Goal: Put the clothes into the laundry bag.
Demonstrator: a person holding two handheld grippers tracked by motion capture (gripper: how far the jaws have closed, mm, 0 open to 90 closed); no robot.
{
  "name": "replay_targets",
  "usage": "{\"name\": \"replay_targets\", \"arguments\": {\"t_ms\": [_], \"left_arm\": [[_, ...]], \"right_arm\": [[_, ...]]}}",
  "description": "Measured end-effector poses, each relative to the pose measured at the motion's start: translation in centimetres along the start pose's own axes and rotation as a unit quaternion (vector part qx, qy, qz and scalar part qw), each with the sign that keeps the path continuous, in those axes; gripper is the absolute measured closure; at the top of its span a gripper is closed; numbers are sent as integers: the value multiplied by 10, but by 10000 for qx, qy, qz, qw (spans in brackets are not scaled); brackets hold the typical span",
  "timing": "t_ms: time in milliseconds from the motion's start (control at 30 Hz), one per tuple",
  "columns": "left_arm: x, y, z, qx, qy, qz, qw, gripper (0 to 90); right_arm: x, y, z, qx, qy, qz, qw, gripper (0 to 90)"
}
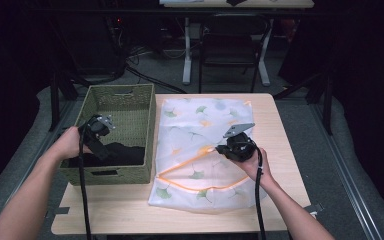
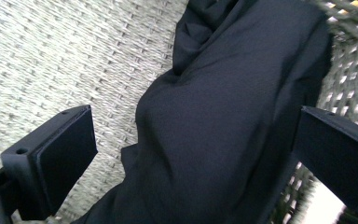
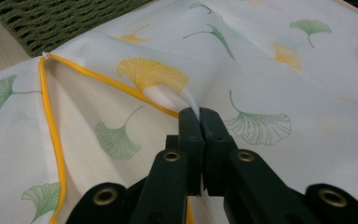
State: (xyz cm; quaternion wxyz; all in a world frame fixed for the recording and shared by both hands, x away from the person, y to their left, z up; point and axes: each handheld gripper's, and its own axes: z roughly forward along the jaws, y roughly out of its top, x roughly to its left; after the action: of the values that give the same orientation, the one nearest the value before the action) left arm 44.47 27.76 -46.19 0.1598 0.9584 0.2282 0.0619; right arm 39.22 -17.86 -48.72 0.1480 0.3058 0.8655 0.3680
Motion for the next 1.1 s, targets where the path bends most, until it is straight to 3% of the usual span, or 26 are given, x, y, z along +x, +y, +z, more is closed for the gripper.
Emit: {"name": "replay_targets", "arguments": {"t_ms": [267, 567, 1100], "left_arm": [[1, -1, 26, 204, -325, 38, 9993, 2], [4, -2, 42, 446, -527, 16, 9976, 21], [5, -1, 58, 705, -710, 81, 9949, 255]], "right_arm": [[-1, -1, 0, 17, 9, 21, 10000, 886], [0, -1, 1, 36, 16, 16, 10000, 886], [-1, -1, 1, 36, 26, 14, 10000, 885]]}}
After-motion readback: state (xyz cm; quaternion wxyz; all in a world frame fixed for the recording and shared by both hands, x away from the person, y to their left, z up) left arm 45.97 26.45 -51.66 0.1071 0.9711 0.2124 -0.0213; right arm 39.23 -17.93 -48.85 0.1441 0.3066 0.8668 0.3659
